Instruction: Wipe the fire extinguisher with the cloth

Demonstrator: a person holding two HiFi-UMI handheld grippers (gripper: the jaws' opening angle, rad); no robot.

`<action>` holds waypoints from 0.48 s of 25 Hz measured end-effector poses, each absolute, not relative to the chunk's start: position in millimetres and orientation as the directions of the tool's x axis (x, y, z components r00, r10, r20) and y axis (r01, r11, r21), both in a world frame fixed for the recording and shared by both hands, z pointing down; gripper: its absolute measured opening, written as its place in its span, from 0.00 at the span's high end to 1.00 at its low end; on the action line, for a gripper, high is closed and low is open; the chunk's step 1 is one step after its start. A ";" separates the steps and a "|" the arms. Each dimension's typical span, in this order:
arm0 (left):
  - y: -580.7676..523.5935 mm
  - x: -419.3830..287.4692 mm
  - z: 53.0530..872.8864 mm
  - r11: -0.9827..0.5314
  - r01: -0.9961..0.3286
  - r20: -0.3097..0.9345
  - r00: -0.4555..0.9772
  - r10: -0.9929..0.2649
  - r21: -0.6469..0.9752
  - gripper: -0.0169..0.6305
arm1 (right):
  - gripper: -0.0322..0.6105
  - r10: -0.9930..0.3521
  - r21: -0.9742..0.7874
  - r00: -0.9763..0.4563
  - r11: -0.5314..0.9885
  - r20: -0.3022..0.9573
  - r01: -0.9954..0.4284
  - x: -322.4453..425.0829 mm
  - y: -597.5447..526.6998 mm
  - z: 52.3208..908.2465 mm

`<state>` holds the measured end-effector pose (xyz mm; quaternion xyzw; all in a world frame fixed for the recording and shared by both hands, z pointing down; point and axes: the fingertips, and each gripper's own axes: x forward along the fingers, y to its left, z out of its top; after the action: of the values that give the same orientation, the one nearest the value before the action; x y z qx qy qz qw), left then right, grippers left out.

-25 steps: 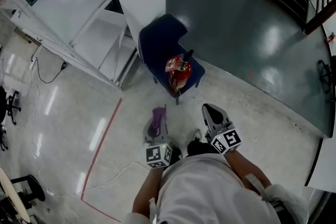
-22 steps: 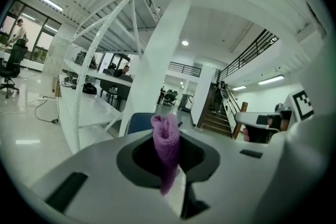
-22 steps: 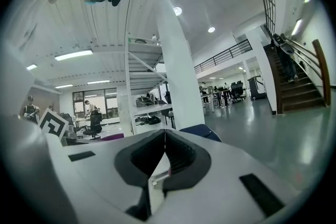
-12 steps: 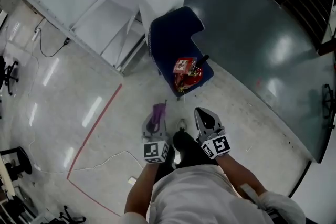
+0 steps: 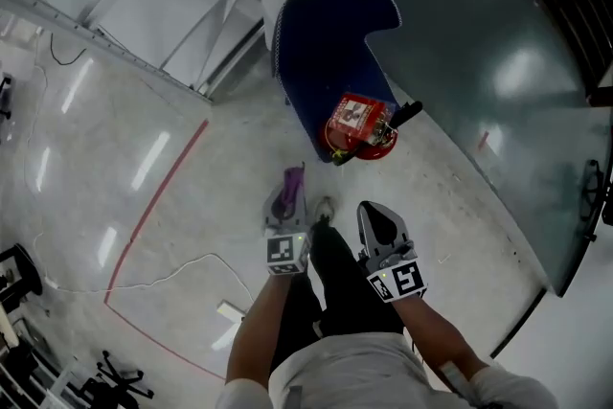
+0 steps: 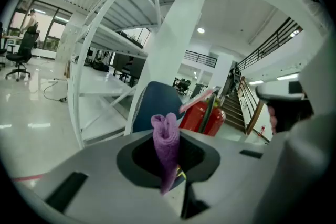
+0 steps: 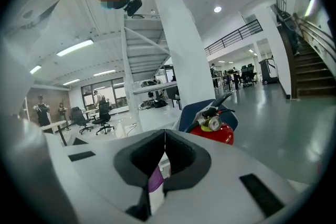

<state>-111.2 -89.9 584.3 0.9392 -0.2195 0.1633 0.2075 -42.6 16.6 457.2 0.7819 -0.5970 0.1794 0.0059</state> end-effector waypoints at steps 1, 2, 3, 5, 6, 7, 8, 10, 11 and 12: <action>-95.5 -106.3 603.2 -0.813 -0.481 0.405 0.849 -0.339 0.328 0.89 | 0.93 -0.929 -0.207 0.228 -0.294 0.292 -0.933 -43.3 13.0 465.8; -101.2 -100.4 620.9 -0.811 -0.479 0.406 0.851 -0.334 0.336 0.89 | 0.93 -0.926 -0.208 0.233 -0.301 0.299 -0.931 -43.9 10.0 475.7; -106.0 -93.9 637.2 -0.810 -0.475 0.404 0.853 -0.329 0.343 0.89 | 0.93 -0.921 -0.208 0.238 -0.309 0.307 -0.928 -44.3 8.1 486.8; -110.3 -81.3 666.1 -0.807 -0.468 0.400 0.859 -0.319 0.361 0.89 | 0.93 -0.911 -0.207 0.248 -0.327 0.330 -0.922 -44.8 8.2 510.3; -110.5 -75.8 679.2 -0.806 -0.464 0.400 0.861 -0.313 0.367 0.89 | 0.93 -0.904 -0.210 0.254 -0.337 0.343 -0.918 -44.4 9.2 522.0; -110.6 -70.3 691.5 -0.807 -0.458 0.400 0.864 -0.305 0.373 0.89 | 0.93 -0.898 -0.216 0.260 -0.349 0.354 -0.912 -43.3 9.6 533.3; -111.0 -64.6 703.0 -0.807 -0.451 0.399 0.868 -0.297 0.380 0.89 | 0.93 -0.893 -0.223 0.266 -0.360 0.363 -0.906 -41.6 9.4 543.8; -112.8 -52.9 724.3 -0.804 -0.440 0.394 0.875 -0.282 0.400 0.89 | 0.93 -0.886 -0.231 0.272 -0.374 0.376 -0.898 -38.0 8.2 561.5; -114.0 -47.7 734.7 -0.801 -0.438 0.394 0.876 -0.278 0.408 0.89 | 0.93 -0.883 -0.235 0.270 -0.376 0.384 -0.896 -37.3 7.8 568.6; -115.9 -43.1 744.8 -0.798 -0.438 0.397 0.876 -0.275 0.414 0.89 | 0.93 -0.881 -0.239 0.267 -0.377 0.391 -0.895 -37.5 7.7 574.4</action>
<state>-43.1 -115.9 744.8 0.9345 -0.1908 0.1606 0.2541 -37.5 7.7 574.4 0.7956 -0.5580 0.2352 0.0151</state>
